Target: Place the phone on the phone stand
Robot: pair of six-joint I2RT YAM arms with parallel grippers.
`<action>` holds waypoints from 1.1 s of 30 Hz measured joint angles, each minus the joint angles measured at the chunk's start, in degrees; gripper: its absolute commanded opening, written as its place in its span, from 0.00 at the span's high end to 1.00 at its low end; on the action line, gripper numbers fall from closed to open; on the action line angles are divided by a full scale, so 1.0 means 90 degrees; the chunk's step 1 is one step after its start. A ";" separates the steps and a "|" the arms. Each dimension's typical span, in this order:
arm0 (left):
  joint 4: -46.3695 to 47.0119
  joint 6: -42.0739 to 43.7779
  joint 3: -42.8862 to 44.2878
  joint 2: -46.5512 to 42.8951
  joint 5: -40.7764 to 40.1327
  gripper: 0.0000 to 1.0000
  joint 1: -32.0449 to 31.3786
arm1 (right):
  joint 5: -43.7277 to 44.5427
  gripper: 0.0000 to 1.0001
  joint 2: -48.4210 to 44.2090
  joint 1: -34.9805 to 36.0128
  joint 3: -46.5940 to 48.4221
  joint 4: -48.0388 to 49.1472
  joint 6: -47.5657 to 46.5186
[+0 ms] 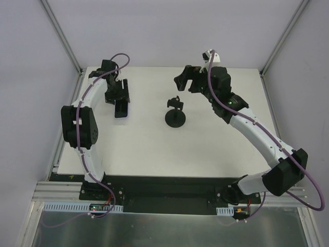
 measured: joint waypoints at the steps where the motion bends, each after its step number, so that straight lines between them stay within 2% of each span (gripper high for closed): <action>1: 0.0005 -0.0046 0.0000 -0.0260 0.0075 1.00 -0.0109 | 0.0104 0.04 0.0097 0.0070 0.0170 -0.0134 0.0155; 9: 0.0039 -0.0274 0.0080 -0.1991 0.1010 1.00 -0.0724 | 0.0243 0.01 0.0661 0.0364 0.0797 -0.0733 0.0818; 15: 0.0049 -0.0340 0.0049 -0.2441 0.1370 1.00 -0.1134 | 0.0034 0.09 0.1282 0.0573 0.1229 -0.0804 0.1479; 18: 0.0143 -0.0342 -0.0182 -0.2662 0.1365 1.00 -0.1423 | -0.0257 0.12 0.1501 0.0644 0.1302 -0.0826 0.1792; 22: 0.0240 -0.0345 -0.0406 -0.2963 0.1328 1.00 -0.1756 | -0.0401 0.24 0.1562 0.0651 0.1307 -0.0891 0.2059; 24: 0.0342 -0.0345 -0.0515 -0.3109 0.1265 1.00 -0.1894 | -0.0406 0.27 0.1562 0.0653 0.1307 -0.0894 0.2222; 33: 0.0687 -0.0328 -0.0814 -0.3339 0.0835 1.00 -0.2217 | -0.0542 0.27 0.1586 0.0775 0.1328 -0.0891 0.2640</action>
